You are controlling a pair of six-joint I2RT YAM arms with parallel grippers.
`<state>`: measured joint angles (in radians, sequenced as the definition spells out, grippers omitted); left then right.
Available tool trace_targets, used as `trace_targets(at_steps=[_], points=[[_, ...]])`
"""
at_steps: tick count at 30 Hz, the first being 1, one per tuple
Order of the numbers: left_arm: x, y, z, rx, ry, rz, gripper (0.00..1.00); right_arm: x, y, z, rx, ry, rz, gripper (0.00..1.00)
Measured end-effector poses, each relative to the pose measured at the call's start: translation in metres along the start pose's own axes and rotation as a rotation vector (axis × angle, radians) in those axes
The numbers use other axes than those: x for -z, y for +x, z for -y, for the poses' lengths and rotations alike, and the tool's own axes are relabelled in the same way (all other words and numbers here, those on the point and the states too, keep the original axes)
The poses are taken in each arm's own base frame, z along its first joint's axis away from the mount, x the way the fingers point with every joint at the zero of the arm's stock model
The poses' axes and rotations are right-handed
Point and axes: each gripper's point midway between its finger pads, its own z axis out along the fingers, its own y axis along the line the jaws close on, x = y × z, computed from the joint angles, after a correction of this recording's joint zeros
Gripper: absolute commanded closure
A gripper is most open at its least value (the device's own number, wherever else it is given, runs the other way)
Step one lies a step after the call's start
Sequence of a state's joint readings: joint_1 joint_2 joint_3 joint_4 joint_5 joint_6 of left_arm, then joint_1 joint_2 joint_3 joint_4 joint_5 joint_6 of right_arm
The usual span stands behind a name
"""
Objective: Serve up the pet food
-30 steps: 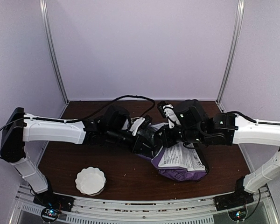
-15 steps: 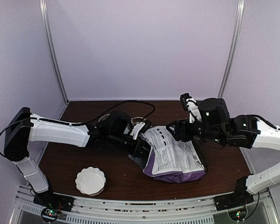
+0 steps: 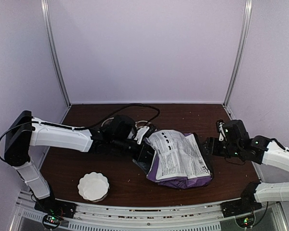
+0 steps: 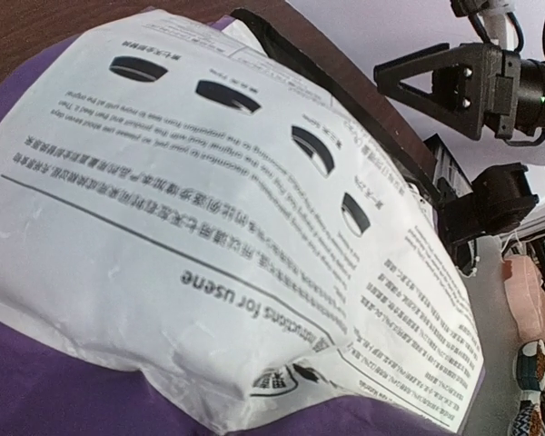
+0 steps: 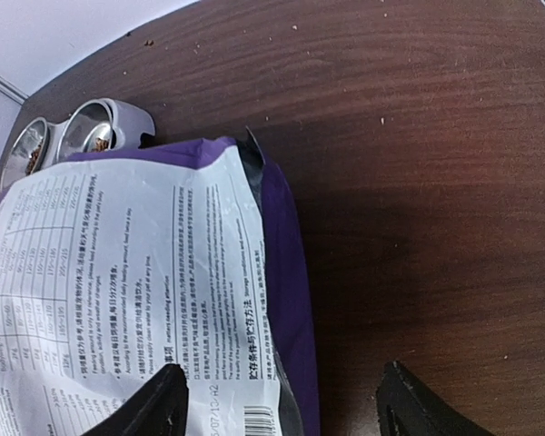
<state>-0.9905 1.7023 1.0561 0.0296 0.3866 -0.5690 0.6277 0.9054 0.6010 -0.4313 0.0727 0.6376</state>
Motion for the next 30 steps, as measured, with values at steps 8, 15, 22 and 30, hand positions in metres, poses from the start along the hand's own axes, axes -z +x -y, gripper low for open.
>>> trace_targets(at_steps=[8, 15, 22, 30], points=[[0.000, 0.000, -0.009, 0.006, -0.051, 0.005, 1.00, -0.020, 0.032, 0.009, -0.028, -0.011, -0.104, 0.55], [0.002, 0.003, -0.030, 0.016, -0.164, 0.012, 1.00, -0.036, 0.059, -0.006, -0.028, -0.092, -0.229, 0.76], [-0.003, -0.001, -0.049, 0.011, -0.263, 0.052, 1.00, -0.039, 0.066, -0.019, -0.034, -0.169, -0.262, 0.86], [-0.041, -0.025, -0.058, 0.005, -0.255, 0.097, 1.00, -0.047, 0.075, -0.025, -0.024, -0.185, -0.297, 0.90]])
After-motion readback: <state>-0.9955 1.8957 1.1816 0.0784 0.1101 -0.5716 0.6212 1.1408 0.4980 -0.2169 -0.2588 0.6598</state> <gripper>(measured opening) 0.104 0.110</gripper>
